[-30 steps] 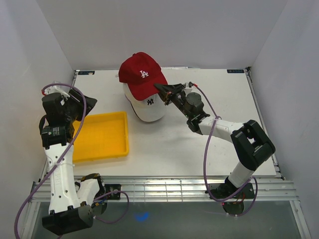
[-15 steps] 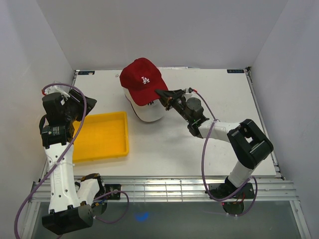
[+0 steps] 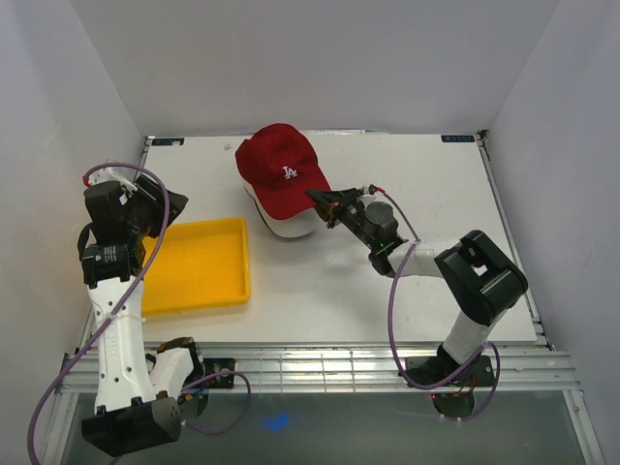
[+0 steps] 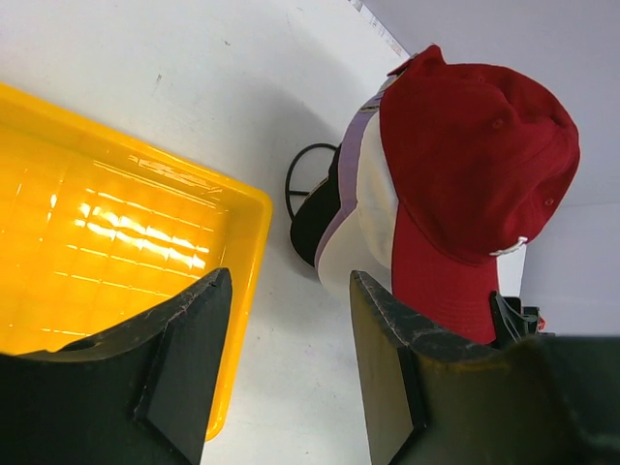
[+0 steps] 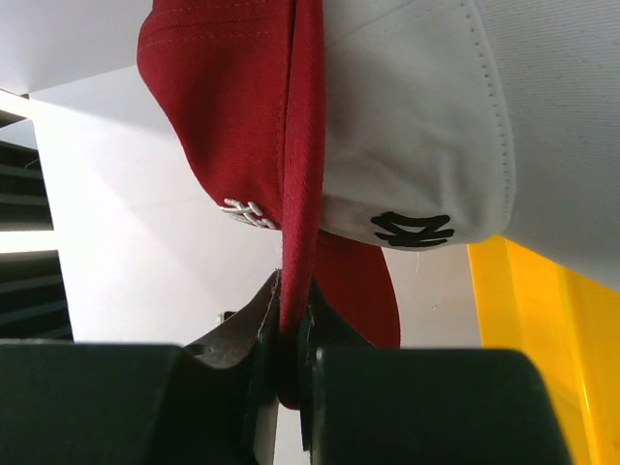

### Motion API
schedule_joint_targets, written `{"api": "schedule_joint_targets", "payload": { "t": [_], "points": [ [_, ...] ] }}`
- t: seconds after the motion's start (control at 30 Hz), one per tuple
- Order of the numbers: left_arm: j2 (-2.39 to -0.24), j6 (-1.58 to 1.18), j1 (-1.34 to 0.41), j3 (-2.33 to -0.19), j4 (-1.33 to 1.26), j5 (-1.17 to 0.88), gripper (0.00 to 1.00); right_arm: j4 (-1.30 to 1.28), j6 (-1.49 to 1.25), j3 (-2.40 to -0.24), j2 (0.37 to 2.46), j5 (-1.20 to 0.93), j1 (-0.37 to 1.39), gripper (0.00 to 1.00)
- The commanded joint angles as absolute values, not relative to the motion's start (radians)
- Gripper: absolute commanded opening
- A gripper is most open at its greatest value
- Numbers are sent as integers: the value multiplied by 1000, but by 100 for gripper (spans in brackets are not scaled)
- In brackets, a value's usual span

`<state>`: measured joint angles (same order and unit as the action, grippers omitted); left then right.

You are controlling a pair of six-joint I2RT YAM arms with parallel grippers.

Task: Stack the hats

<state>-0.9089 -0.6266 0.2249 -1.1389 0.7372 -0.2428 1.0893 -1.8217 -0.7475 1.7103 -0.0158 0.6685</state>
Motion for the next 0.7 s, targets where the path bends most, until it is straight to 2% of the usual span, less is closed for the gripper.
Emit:
{"api": "schedule_joint_targets", "payload": {
  "t": [0.0, 0.33, 0.67],
  "points": [
    [-904, -609, 219, -1134, 741, -229, 63, 1063, -1787, -716, 1732, -60, 660, 8],
    [-919, -620, 219, -1112, 700, -253, 64, 996, -1736, -692, 1778, -130, 640, 8],
    [-1032, -644, 177, -1129, 554, -327, 69, 907, -1625, -736, 1841, -343, 552, 8]
  ]
}}
